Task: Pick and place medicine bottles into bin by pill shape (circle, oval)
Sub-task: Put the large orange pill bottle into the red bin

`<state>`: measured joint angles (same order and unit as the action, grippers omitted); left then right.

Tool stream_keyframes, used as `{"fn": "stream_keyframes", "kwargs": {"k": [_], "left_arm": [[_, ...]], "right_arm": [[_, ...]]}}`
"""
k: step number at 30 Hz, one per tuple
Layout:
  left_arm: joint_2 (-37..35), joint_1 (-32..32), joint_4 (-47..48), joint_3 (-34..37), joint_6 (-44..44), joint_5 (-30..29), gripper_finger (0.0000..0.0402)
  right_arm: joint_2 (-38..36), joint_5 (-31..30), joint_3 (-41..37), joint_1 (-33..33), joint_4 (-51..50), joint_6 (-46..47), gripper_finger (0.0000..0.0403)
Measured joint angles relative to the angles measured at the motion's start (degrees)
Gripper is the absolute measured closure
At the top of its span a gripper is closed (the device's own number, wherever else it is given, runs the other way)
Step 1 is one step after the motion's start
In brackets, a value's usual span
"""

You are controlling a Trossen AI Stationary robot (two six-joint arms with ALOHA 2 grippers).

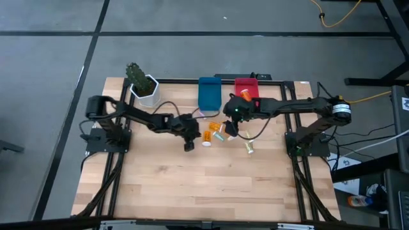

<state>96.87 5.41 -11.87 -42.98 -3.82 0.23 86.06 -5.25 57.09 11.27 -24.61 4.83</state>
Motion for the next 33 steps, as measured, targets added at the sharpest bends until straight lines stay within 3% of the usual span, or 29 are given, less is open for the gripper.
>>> {"fn": "stream_keyframes", "kwargs": {"k": [8,18,26,29,33], "left_arm": [[9.97,-0.55,6.5,-10.81,3.02,1.49,0.0366],[12.63,-0.55,6.63,-16.44,4.59,0.64,0.0366],[11.83,-0.43,14.56,-16.39,4.59,0.77,0.0366],[10.96,-0.14,18.85,-16.33,4.53,-0.33,0.0366],[7.44,0.11,24.3,-16.33,2.31,-6.51,0.0366]], "right_arm": [[-0.76,2.05,-0.01,-0.74,-10.86,1.13,0.0141],[-0.76,8.39,-0.01,-6.19,-10.93,1.13,0.0141],[-0.74,7.78,-6.88,-11.09,5.42,4.35,0.0141],[-0.69,3.84,-11.1,-12.7,10.94,6.93,0.0141],[-0.68,-2.43,-13.79,-15.02,13.86,7.03,0.0141]]}}
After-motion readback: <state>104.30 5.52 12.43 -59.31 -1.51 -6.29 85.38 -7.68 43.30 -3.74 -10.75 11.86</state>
